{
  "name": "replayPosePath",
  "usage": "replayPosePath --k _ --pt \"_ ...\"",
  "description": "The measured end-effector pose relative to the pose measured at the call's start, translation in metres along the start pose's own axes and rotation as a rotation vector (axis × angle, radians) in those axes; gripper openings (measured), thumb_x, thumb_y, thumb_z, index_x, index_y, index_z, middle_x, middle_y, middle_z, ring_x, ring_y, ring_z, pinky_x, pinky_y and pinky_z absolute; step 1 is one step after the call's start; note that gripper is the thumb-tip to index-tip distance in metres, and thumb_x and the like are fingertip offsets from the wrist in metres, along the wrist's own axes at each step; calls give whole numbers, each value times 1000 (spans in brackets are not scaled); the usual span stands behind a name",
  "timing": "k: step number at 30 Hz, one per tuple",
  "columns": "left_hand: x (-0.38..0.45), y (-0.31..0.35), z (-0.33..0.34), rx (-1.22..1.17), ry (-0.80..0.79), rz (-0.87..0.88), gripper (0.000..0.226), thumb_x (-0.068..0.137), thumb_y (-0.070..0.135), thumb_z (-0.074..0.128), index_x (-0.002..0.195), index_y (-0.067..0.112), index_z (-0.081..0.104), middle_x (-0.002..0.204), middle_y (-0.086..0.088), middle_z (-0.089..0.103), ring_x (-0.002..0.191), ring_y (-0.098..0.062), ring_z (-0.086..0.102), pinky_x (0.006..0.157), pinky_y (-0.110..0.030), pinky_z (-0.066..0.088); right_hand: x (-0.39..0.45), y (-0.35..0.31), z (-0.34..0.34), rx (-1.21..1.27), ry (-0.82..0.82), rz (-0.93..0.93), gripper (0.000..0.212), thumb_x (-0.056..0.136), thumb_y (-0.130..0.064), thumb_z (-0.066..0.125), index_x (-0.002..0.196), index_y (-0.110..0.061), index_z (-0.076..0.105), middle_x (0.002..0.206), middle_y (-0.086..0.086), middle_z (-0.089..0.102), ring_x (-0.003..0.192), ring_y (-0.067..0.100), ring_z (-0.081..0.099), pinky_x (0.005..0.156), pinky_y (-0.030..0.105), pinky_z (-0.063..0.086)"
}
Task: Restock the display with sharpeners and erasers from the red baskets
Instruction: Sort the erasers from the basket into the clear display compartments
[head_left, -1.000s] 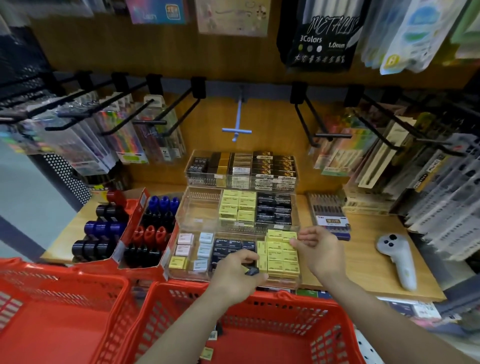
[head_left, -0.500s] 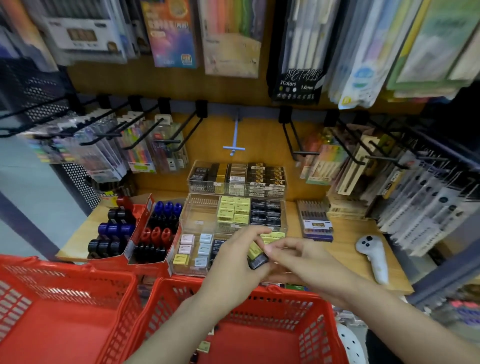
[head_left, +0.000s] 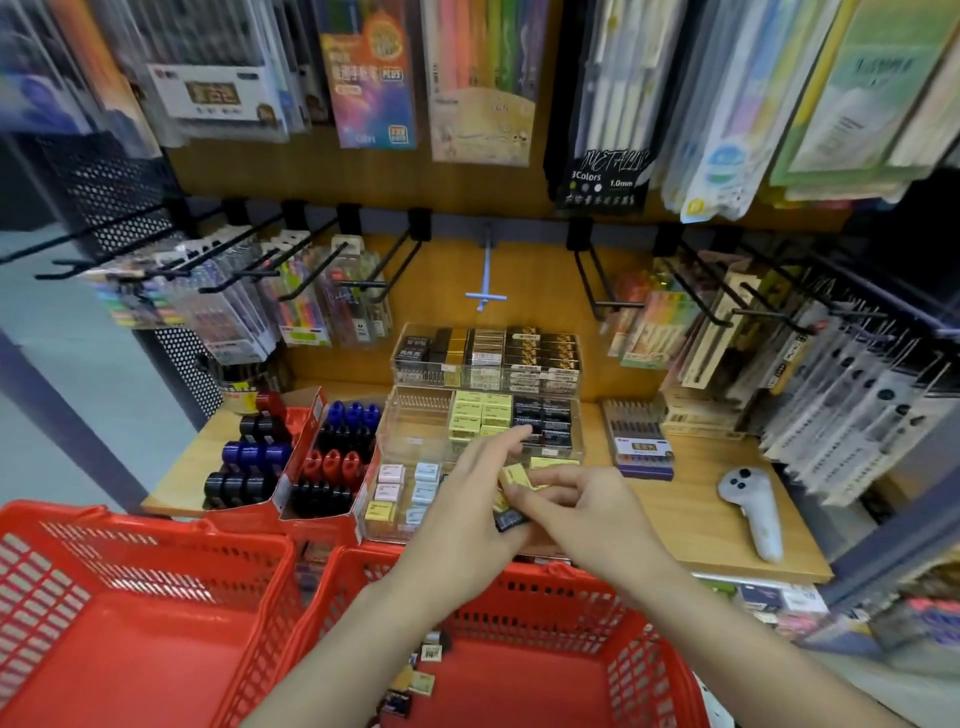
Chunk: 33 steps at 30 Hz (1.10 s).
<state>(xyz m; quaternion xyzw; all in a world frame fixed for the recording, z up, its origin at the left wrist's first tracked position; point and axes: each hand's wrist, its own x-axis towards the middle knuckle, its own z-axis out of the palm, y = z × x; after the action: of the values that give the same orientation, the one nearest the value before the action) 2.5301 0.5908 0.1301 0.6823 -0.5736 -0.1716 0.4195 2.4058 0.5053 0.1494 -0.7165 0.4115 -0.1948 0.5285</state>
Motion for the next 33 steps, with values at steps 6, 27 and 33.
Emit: replayPosePath --k 6,27,33 --pt "17 -32 4 -588 109 -622 9 89 17 71 95 23 73 95 0 70 65 -5 64 75 -28 58 36 27 -28 -25 253 36 24 86 -28 73 108 -17 73 79 -6 75 69 6 72 73 31 60" --pt "51 -91 65 96 -295 -509 60 88 29 72 142 32 45 92 7 60 80 -7 56 68 -17 41 99 111 0 -659 188 -385 20 86 -14 74 105 -10 75 102 1 66 91 11 63 91 27 52" --pt "54 -93 70 154 -216 -451 50 90 23 71 137 29 54 106 8 56 93 -10 53 82 -20 43 102 113 3 -681 215 -367 17 88 -14 71 104 -10 75 101 -2 63 92 11 62 91 22 49"
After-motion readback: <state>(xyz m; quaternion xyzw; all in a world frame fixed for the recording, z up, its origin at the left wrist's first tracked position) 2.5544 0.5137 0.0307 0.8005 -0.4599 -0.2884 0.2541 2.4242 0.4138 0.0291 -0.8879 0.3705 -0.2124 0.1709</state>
